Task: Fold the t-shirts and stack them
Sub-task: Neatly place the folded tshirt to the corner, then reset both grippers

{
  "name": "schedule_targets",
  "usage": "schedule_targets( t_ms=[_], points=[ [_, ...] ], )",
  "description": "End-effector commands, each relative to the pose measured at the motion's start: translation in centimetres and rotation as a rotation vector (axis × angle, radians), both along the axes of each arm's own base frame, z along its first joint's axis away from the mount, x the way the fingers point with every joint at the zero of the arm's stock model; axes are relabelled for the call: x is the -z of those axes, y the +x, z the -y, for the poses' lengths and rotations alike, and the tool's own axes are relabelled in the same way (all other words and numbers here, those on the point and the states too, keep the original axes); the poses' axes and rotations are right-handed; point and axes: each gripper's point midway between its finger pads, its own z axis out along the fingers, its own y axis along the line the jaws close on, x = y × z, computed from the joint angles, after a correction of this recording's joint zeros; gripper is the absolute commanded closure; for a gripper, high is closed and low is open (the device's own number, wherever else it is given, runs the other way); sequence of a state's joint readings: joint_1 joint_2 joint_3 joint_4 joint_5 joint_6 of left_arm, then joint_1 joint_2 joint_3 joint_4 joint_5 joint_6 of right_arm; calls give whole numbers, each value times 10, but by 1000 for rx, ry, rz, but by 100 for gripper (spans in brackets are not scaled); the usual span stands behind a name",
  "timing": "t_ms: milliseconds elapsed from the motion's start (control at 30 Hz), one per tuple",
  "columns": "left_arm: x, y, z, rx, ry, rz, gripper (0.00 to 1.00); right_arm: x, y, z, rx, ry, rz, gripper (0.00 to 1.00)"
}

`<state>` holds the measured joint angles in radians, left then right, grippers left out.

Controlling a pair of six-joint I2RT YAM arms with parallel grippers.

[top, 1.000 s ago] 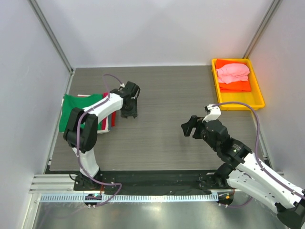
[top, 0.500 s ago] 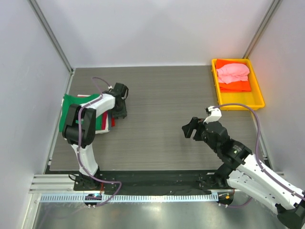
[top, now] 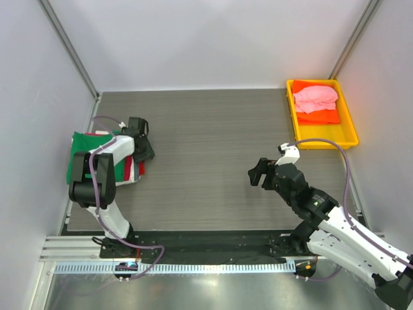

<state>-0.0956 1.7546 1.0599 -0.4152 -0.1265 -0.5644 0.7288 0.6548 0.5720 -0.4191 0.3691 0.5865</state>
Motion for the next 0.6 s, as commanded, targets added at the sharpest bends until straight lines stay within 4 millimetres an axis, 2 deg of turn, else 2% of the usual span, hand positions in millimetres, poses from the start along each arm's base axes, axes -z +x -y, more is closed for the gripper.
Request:
schedule_targets(
  t_ms=[0, 67, 100, 133, 167, 200, 233, 367, 400, 433, 500, 533, 567],
  points=[
    [-28, 0, 10, 3, -34, 88, 59, 1, 8, 10, 75, -17, 18, 18],
    [-39, -7, 34, 67, -33, 128, 54, 11, 11, 10, 85, -57, -11, 13],
    [-53, -10, 43, 94, -39, 174, 52, 16, 14, 11, 90, -85, -20, 11],
    [-58, -16, 66, 157, -45, 195, 48, 16, 17, 10, 93, -102, -28, 10],
    [-62, -20, 74, 181, -37, 211, 46, 22, 19, 8, 89, -129, -48, 9],
    [-76, -24, 84, 206, -47, 252, 44, 32, 23, 6, 88, -166, -81, 9],
    [-76, -33, 99, 261, -54, 261, 40, 30, 28, 4, 86, -180, -81, 9],
    [-84, -47, 114, 344, -43, 333, 22, 31, 44, 7, 120, -186, -51, 7],
    [-83, -50, 119, 366, -52, 348, 18, 33, 52, 19, 155, -171, -51, 6],
    [-82, -55, 133, 410, -71, 382, 13, 42, 52, 27, 164, -166, -66, 6],
    [-77, -61, 143, 454, -72, 399, 7, 45, 58, 31, 156, -96, -69, 6],
    [-76, -66, 151, 488, -66, 406, 3, 54, 58, 46, 192, -79, -79, 6],
    [-73, -68, 152, 509, -43, 409, 3, 56, 56, 44, 169, -55, -77, 6]
  ],
)
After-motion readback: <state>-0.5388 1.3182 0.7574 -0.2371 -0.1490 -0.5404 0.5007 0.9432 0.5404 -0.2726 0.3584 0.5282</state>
